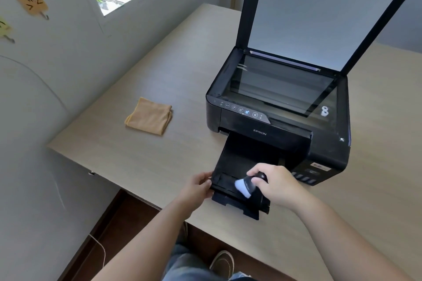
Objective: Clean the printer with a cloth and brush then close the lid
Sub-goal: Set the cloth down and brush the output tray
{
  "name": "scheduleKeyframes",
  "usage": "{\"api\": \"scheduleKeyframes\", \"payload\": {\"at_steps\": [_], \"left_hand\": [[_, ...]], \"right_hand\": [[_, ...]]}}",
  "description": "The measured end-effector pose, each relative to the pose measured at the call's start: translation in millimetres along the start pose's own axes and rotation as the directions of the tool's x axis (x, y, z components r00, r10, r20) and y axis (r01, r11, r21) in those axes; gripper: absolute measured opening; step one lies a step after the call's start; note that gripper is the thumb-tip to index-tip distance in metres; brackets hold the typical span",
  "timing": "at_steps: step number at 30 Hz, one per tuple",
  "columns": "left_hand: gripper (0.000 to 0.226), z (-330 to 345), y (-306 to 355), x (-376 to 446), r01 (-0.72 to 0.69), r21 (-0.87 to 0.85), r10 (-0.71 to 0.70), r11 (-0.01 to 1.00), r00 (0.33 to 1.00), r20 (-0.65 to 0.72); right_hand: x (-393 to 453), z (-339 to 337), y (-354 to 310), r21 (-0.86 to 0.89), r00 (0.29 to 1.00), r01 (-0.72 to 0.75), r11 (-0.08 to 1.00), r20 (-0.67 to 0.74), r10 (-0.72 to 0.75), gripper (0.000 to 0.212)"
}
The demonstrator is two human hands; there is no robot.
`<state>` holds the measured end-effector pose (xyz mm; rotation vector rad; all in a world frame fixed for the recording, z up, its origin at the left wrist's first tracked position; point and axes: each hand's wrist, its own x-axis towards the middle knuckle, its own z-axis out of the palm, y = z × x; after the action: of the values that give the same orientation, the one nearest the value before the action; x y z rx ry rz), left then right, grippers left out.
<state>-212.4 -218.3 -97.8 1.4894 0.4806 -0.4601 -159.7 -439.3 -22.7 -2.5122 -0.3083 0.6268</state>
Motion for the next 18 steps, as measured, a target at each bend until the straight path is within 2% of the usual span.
{"api": "scheduleKeyframes", "payload": {"at_steps": [3,5,9,12,14,18], "left_hand": [[0.032,0,-2,2,0.004,0.028,-0.004,1.000,1.000,-0.007],[0.032,0,-2,2,0.003,0.014,-0.003,1.000,1.000,-0.012],[0.032,0,-2,2,0.004,0.007,-0.004,1.000,1.000,-0.010],[0.034,0,-5,6,0.001,0.015,-0.001,1.000,1.000,-0.009],[0.034,-1,-7,7,-0.003,0.002,0.003,1.000,1.000,-0.008],[0.033,-2,-7,7,-0.012,0.001,0.012,1.000,1.000,-0.007]], "right_hand": [[2,-1,6,-0.124,0.998,-0.034,0.992,0.039,0.040,0.020],[8,10,1,-0.198,0.999,-0.001,0.980,0.033,0.008,0.022],[20,30,-22,-0.138,0.994,0.103,0.985,-0.017,-0.106,0.024],[18,30,-32,-0.075,0.979,0.161,0.984,0.137,-0.149,0.024],[12,17,-26,-0.099,0.974,0.145,0.985,0.189,-0.124,0.022],[6,-4,3,-0.273,0.997,-0.037,0.961,0.051,0.053,0.024]]}}
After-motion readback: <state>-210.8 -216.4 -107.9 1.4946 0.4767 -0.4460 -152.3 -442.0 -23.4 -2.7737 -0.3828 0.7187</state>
